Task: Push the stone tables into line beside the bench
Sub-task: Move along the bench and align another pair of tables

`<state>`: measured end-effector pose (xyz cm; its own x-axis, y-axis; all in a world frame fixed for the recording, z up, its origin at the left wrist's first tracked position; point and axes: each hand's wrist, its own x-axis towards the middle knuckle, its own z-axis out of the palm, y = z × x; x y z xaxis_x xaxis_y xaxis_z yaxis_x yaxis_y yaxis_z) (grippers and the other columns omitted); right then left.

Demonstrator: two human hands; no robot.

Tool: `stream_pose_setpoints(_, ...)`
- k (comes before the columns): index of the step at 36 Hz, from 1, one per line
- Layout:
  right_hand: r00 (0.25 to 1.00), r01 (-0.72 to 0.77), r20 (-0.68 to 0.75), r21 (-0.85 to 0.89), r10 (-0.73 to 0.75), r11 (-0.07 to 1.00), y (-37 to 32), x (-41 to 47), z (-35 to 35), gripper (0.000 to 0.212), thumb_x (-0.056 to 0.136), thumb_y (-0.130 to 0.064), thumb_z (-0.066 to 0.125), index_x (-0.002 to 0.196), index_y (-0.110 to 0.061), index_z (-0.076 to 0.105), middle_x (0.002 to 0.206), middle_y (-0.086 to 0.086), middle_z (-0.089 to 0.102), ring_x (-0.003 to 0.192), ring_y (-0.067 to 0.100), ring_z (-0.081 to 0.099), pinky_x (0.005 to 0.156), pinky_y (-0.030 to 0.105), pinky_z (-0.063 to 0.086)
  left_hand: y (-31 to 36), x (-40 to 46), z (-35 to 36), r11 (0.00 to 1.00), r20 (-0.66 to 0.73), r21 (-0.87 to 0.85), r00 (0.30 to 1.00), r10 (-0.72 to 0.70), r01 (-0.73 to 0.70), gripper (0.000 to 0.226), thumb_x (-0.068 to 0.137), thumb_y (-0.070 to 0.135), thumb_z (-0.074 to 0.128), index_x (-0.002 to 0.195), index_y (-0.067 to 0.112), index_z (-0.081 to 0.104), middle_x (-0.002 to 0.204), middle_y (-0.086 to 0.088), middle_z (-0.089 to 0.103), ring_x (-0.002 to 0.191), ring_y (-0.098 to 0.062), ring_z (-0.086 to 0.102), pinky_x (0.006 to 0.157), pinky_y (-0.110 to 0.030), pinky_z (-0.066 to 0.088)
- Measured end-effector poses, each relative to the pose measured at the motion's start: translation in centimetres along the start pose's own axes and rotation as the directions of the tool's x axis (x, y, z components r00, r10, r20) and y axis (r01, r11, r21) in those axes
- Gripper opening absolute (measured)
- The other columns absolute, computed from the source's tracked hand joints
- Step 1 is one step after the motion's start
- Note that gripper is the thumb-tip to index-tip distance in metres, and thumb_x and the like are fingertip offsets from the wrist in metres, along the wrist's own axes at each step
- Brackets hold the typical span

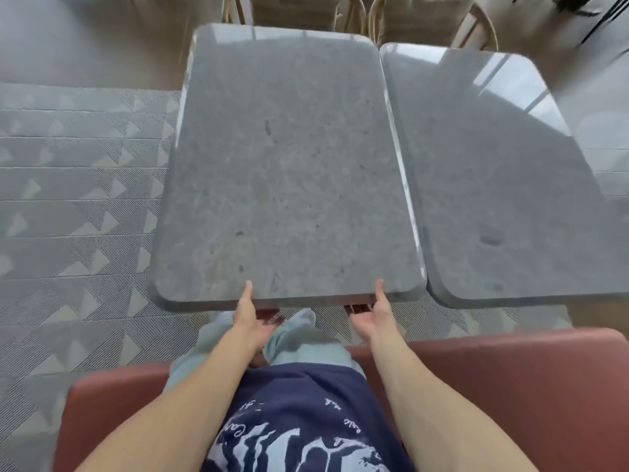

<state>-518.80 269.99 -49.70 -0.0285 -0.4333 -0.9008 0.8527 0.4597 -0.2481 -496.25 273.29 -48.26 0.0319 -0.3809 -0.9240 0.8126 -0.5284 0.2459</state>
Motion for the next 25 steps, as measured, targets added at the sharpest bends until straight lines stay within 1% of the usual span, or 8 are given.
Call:
stream_pose_setpoints(2, 1.000, 0.003, 0.013, -0.028, -0.002, 1.000, -0.2, 0.1, 0.0, 0.044, 0.087, -0.042, 0.069, 0.112, -0.006, 0.063, 0.103, 0.017, 0.071, 0.099, 0.033, 0.066, 0.076, 0.045, 0.054, -0.1, 0.7, 0.6, 0.979, -0.007, -0.200, 0.999, 0.048, -0.048, 0.051, 0.090, 0.055, 0.060, 0.116, 0.011, 0.060, 0.119, -0.018, 0.061, 0.111, -0.034, 0.057, 0.100, -0.052, 0.046)
stream_pose_setpoints(3, 1.000, 0.002, 0.023, -0.037, -0.001, 0.999, -0.4, 0.1, 0.0, 0.044, 0.087, -0.042, 0.069, 0.110, -0.005, 0.062, 0.103, 0.017, 0.070, 0.099, 0.034, 0.066, 0.077, 0.045, 0.054, -0.1, 1.0, 0.7, 0.956, -0.033, -0.282, 0.997, 0.071, -0.077, 0.054, 0.089, 0.054, 0.062, 0.123, 0.012, 0.058, 0.123, -0.017, 0.060, 0.115, -0.035, 0.057, 0.105, -0.053, 0.043)
stream_pose_setpoints(6, 0.998, -0.006, 0.056, -0.031, 0.008, 0.999, -0.7, 0.3, -0.1, 0.043, 0.091, -0.041, 0.065, 0.112, -0.004, 0.060, 0.110, 0.018, 0.067, 0.101, 0.035, 0.064, 0.086, 0.047, 0.053, -0.4, 1.3, 0.8, 0.918, -0.083, -0.378, 0.992, 0.098, -0.122, 0.060, 0.090, 0.051, 0.063, 0.133, 0.012, 0.053, 0.126, -0.016, 0.060, 0.115, -0.035, 0.057, 0.107, -0.051, 0.043)
stream_pose_setpoints(9, 0.995, -0.026, 0.092, -0.014, 0.027, 1.000, -0.9, 0.3, -0.4, 0.039, 0.095, -0.037, 0.060, 0.116, -0.004, 0.058, 0.123, 0.020, 0.063, 0.108, 0.036, 0.061, 0.107, 0.050, 0.044, -0.8, 1.5, 0.4, 0.906, -0.055, -0.402, 0.991, 0.119, -0.131, 0.058, 0.091, 0.049, 0.063, 0.133, 0.011, 0.051, 0.129, -0.016, 0.059, 0.118, -0.034, 0.056, 0.109, -0.050, 0.042)
stream_pose_setpoints(11, 0.994, -0.030, 0.102, -0.032, 0.033, 0.999, -1.0, 0.2, -0.5, 0.042, 0.096, -0.035, 0.058, 0.122, -0.002, 0.056, 0.133, 0.021, 0.059, 0.119, 0.037, 0.057, 0.110, 0.050, 0.040, -0.9, 1.5, 0.3, 0.904, -0.038, -0.403, 0.990, 0.138, -0.142, 0.057, 0.093, 0.047, 0.061, 0.134, 0.010, 0.050, 0.131, -0.017, 0.058, 0.120, -0.035, 0.055, 0.110, -0.049, 0.041)
stream_pose_setpoints(14, 0.998, -0.013, 0.060, -0.061, 0.017, 0.998, -1.2, -0.3, -0.5, 0.052, 0.096, -0.031, 0.058, 0.137, -0.001, 0.047, 0.138, 0.023, 0.055, 0.127, 0.040, 0.051, 0.100, 0.052, 0.045, -1.0, 1.4, 0.3, 0.910, -0.016, -0.384, 0.987, 0.163, -0.156, 0.053, 0.097, 0.044, 0.057, 0.134, 0.007, 0.049, 0.132, -0.018, 0.057, 0.121, -0.036, 0.055, 0.110, -0.049, 0.040)
stream_pose_setpoints(18, 1.000, 0.009, 0.031, -0.065, -0.007, 0.998, -1.2, -1.1, -0.3, 0.057, 0.096, -0.026, 0.060, 0.143, -0.002, 0.037, 0.139, 0.025, 0.052, 0.127, 0.043, 0.051, 0.086, 0.055, 0.048, -1.2, 1.4, 0.1, 0.918, 0.011, -0.355, 0.981, 0.192, -0.175, 0.051, 0.099, 0.040, 0.052, 0.136, 0.006, 0.050, 0.135, -0.019, 0.056, 0.123, -0.037, 0.054, 0.109, -0.048, 0.041)
stream_pose_setpoints(25, 0.999, 0.012, 0.054, -0.050, -0.009, 0.999, -0.9, -1.2, -1.0, 0.057, 0.095, -0.021, 0.062, 0.142, -0.001, 0.036, 0.137, 0.026, 0.053, 0.125, 0.042, 0.052, 0.096, 0.056, 0.048, -1.7, 1.5, -0.1, 0.927, -0.002, -0.321, 0.978, 0.207, -0.196, 0.051, 0.103, 0.042, 0.044, 0.139, 0.006, 0.048, 0.140, -0.018, 0.054, 0.130, -0.034, 0.051, 0.114, -0.047, 0.036)
